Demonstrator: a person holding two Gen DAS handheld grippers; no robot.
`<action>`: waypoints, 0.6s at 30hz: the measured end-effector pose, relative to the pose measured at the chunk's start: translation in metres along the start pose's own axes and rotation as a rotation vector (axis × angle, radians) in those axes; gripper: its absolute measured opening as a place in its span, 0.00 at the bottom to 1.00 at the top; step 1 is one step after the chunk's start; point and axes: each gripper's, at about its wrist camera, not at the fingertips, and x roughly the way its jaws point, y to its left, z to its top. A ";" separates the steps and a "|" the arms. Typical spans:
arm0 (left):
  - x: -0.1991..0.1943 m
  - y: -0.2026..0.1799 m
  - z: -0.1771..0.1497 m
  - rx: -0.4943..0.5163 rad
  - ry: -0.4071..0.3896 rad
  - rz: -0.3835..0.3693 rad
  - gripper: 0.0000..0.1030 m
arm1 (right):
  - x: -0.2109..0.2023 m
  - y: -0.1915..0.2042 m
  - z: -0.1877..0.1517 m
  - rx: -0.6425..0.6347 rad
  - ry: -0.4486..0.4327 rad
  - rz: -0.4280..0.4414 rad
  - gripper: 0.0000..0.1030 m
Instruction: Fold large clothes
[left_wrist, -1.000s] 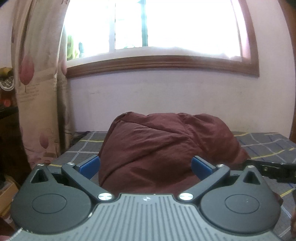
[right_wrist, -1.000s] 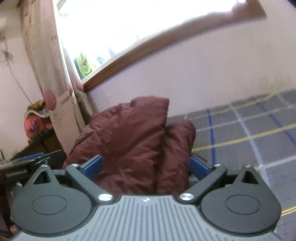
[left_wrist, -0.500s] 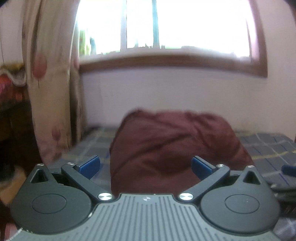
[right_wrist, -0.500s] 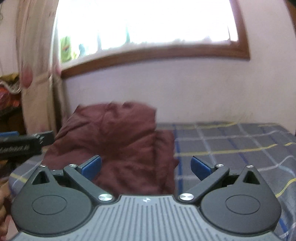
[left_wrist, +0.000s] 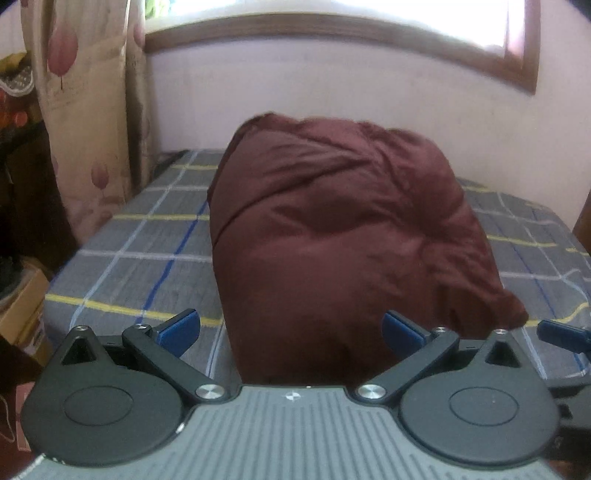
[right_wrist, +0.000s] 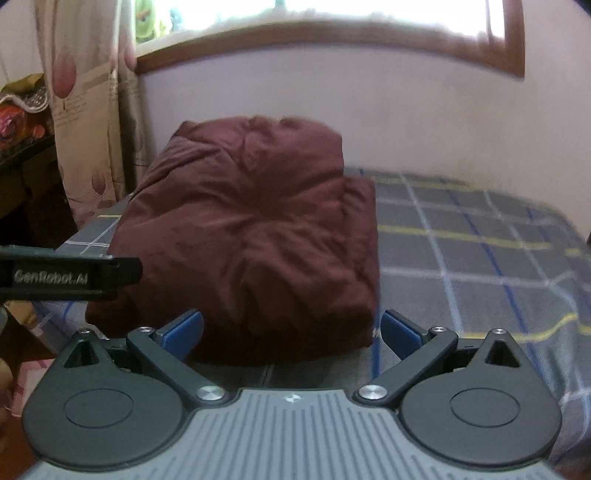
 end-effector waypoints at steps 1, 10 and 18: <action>0.001 0.000 -0.001 -0.001 0.013 -0.001 1.00 | 0.001 -0.001 -0.001 0.015 0.011 0.006 1.00; 0.010 -0.003 -0.009 0.002 0.066 0.002 1.00 | 0.008 -0.010 -0.011 0.051 0.065 -0.024 1.00; 0.015 -0.006 -0.013 0.001 0.089 -0.008 1.00 | 0.014 -0.010 -0.014 0.040 0.089 -0.015 1.00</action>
